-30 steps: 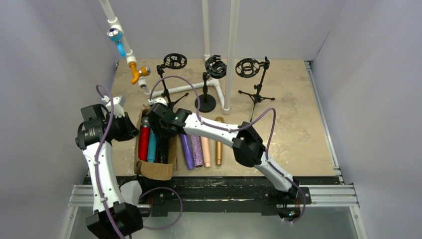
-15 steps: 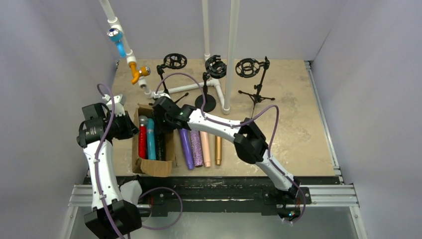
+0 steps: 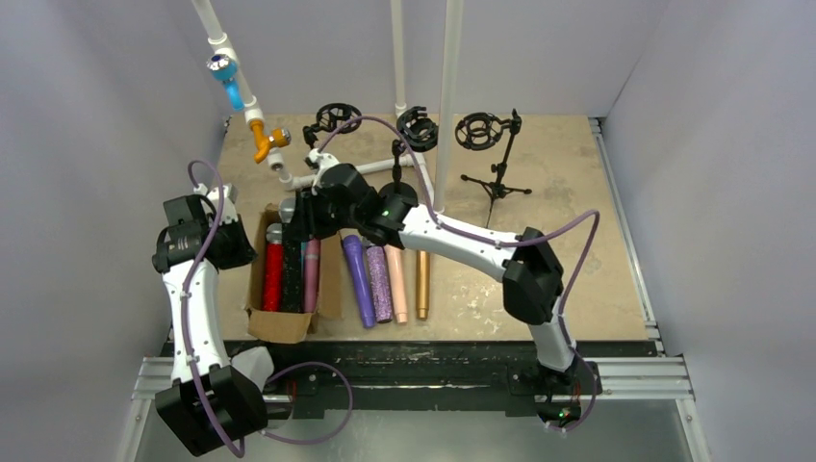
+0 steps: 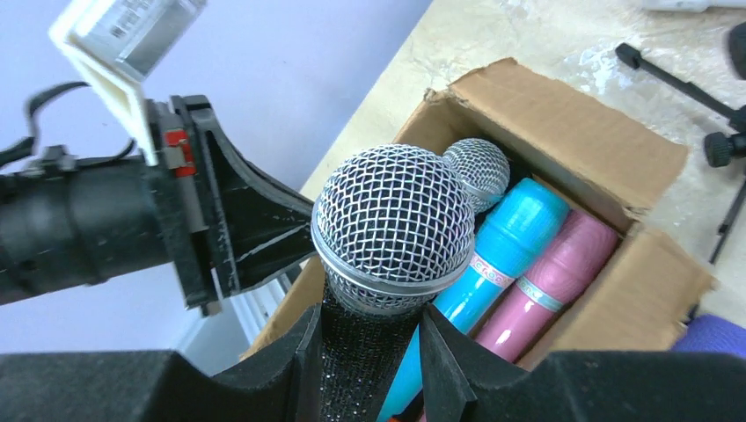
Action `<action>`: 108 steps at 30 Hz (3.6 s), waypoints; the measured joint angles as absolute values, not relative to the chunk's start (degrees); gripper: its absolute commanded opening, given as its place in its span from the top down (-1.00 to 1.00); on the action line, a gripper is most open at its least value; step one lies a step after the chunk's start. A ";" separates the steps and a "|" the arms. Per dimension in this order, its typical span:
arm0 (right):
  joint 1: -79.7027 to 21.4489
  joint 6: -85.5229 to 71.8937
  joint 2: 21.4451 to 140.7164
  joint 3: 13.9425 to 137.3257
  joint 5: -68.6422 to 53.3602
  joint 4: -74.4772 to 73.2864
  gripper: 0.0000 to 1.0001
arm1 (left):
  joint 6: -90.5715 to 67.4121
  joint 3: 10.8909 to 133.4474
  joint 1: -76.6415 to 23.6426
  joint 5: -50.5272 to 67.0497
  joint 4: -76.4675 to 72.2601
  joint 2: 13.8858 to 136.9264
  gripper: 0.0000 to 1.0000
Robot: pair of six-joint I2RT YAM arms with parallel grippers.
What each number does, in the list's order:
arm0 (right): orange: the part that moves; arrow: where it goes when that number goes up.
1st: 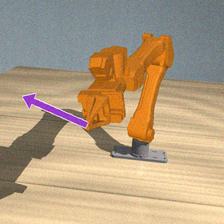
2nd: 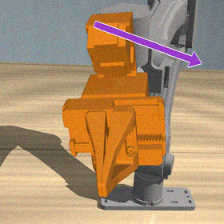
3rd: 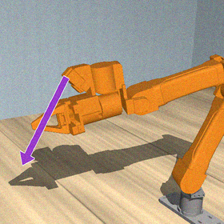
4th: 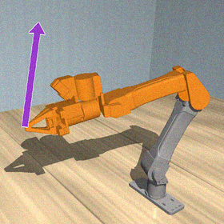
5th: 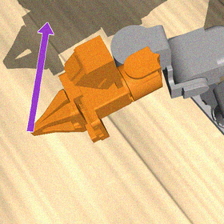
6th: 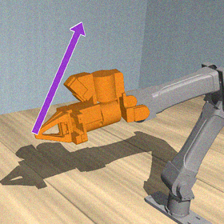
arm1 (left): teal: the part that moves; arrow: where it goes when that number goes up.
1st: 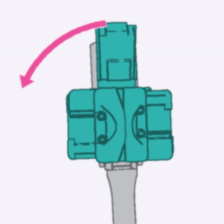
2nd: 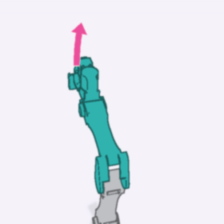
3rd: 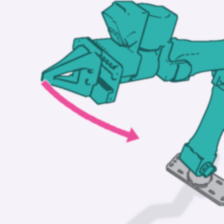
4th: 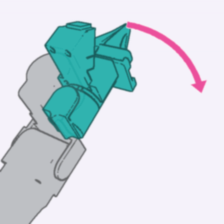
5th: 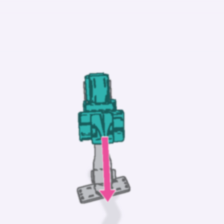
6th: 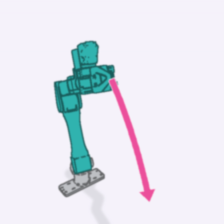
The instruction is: Attach the microphones to the stand
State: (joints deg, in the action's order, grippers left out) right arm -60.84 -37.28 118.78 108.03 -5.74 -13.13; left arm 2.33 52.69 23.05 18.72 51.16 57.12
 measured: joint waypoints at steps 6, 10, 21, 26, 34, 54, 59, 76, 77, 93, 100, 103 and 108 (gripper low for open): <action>-55.61 -38.61 108.97 97.89 -9.58 -8.99 0.69 | 2.11 52.60 23.05 17.91 50.96 57.08 1.00; -51.70 -37.30 102.89 93.82 -10.04 -9.61 0.69 | 2.11 52.60 23.05 17.74 50.94 57.08 1.00; -44.31 -32.01 83.40 74.56 -4.91 -19.18 0.68 | 2.13 52.60 23.05 17.76 51.00 57.08 1.00; -39.03 -29.95 79.44 64.01 -0.56 -23.55 0.69 | 2.13 52.60 23.05 17.78 51.05 57.08 1.00; -35.48 -27.81 81.93 57.67 3.75 -25.26 0.69 | 2.17 52.60 23.05 18.02 51.37 56.71 1.00; -35.33 -33.26 94.56 57.49 0.25 -15.57 0.00 | 2.13 52.71 23.05 19.99 52.34 55.75 1.00; -35.33 -34.70 95.15 57.52 -0.25 -14.24 -0.20 | 2.13 53.04 23.05 20.71 52.75 55.66 1.00; -36.03 -36.05 90.54 58.39 -3.53 -15.70 -0.19 | 2.09 53.56 23.05 21.93 53.58 55.46 1.00; -36.67 -36.45 89.23 59.53 -3.38 -16.93 -0.19 | 2.09 53.58 23.05 22.15 53.65 55.46 1.00; -62.72 -36.18 122.23 120.40 -5.39 -24.47 -0.21 | 2.09 54.41 23.05 23.83 54.87 55.48 1.00; -63.57 -36.53 133.56 123.20 -6.72 -28.88 -0.21 | 2.09 54.57 23.05 23.92 55.40 55.48 1.00; -63.33 -37.12 134.43 123.22 -7.09 -29.06 -0.21 | 2.09 54.57 23.05 24.18 55.44 55.48 1.00; -63.24 -38.00 134.52 125.38 -7.14 -28.23 -0.21 | 1.23 54.65 23.05 25.26 55.51 55.44 1.00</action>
State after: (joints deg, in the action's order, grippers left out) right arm -63.24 -38.00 134.52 125.38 -7.14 -28.23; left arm 1.23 54.65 23.05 25.26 55.51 55.44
